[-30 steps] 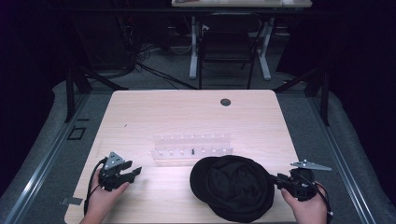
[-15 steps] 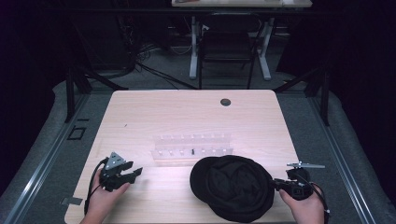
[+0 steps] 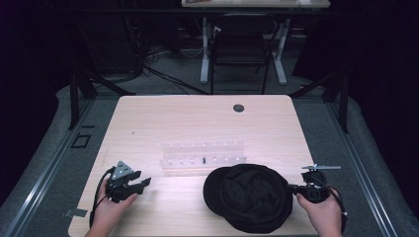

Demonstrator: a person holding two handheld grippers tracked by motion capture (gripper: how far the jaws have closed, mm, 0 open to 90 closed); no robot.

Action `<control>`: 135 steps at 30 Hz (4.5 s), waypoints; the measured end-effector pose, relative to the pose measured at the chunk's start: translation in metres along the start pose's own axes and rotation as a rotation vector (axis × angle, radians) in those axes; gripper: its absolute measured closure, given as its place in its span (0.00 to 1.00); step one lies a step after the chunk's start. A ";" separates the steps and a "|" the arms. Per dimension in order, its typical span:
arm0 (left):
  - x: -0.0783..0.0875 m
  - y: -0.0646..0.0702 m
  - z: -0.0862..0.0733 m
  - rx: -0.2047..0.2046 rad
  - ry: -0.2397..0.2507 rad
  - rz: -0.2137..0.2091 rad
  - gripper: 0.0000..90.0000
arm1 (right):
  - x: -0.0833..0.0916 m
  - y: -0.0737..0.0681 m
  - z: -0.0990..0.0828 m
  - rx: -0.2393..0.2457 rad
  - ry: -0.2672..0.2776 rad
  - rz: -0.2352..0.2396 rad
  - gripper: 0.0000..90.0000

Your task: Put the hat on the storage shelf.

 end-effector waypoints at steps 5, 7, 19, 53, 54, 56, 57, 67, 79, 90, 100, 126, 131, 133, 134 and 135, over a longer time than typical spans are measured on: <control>0.000 0.000 0.000 -0.002 -0.002 0.000 0.56 | -0.001 0.003 0.004 0.001 -0.024 0.001 0.96; -0.001 0.000 0.000 -0.006 -0.001 -0.001 0.55 | -0.001 0.003 0.004 0.004 -0.039 0.007 0.96; -0.001 0.001 -0.001 -0.005 -0.004 0.001 0.55 | 0.001 0.002 0.005 -0.017 -0.150 0.009 0.95; -0.003 0.003 -0.002 -0.010 -0.016 -0.006 0.55 | -0.010 0.007 0.000 -0.072 -0.434 0.029 0.83; -0.003 0.003 -0.002 -0.010 -0.015 -0.006 0.55 | -0.012 0.007 0.001 -0.087 -0.419 0.026 0.83; -0.003 0.003 -0.002 -0.013 -0.015 -0.006 0.55 | -0.011 0.008 0.000 -0.083 -0.439 0.031 0.83; -0.003 0.003 -0.002 -0.010 -0.016 -0.006 0.55 | -0.013 0.007 0.000 -0.095 -0.435 0.032 0.84; -0.003 0.003 -0.002 -0.011 -0.015 -0.005 0.55 | -0.015 0.007 0.000 -0.125 -0.454 0.032 0.88; -0.003 0.003 -0.002 -0.010 -0.014 -0.002 0.55 | -0.014 0.004 0.000 -0.122 -0.456 0.061 0.97; -0.003 0.003 -0.002 -0.013 -0.014 -0.003 0.55 | -0.009 0.001 0.001 -0.156 -0.420 0.121 0.97; -0.003 0.003 -0.002 -0.012 -0.015 0.000 0.55 | 0.005 -0.005 0.006 -0.193 -0.387 0.231 0.98; -0.003 0.003 -0.003 -0.011 -0.016 0.000 0.55 | 0.045 -0.036 0.034 -0.152 -0.369 0.147 0.98; -0.003 0.003 -0.003 -0.011 -0.017 0.000 0.55 | 0.053 -0.045 0.041 -0.142 -0.373 0.151 0.98; -0.003 0.003 -0.003 -0.009 -0.016 0.000 0.55 | 0.059 -0.047 0.042 -0.112 -0.403 0.159 0.98; -0.003 0.003 -0.003 -0.013 -0.016 0.000 0.55 | 0.059 -0.047 0.042 -0.112 -0.403 0.159 0.98; -0.003 0.003 -0.003 -0.012 -0.016 0.000 0.55 | 0.057 -0.051 0.045 -0.137 -0.364 0.154 0.98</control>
Point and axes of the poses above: each handheld gripper's, and its own axes: x roughly backward along the jaws, z roughly out of its top, y roughly to its right, the point moved 10 cm from there along -x, roughly forward along the jaws, and after that the axes turned 8 degrees about z, right-handed, at the moved point
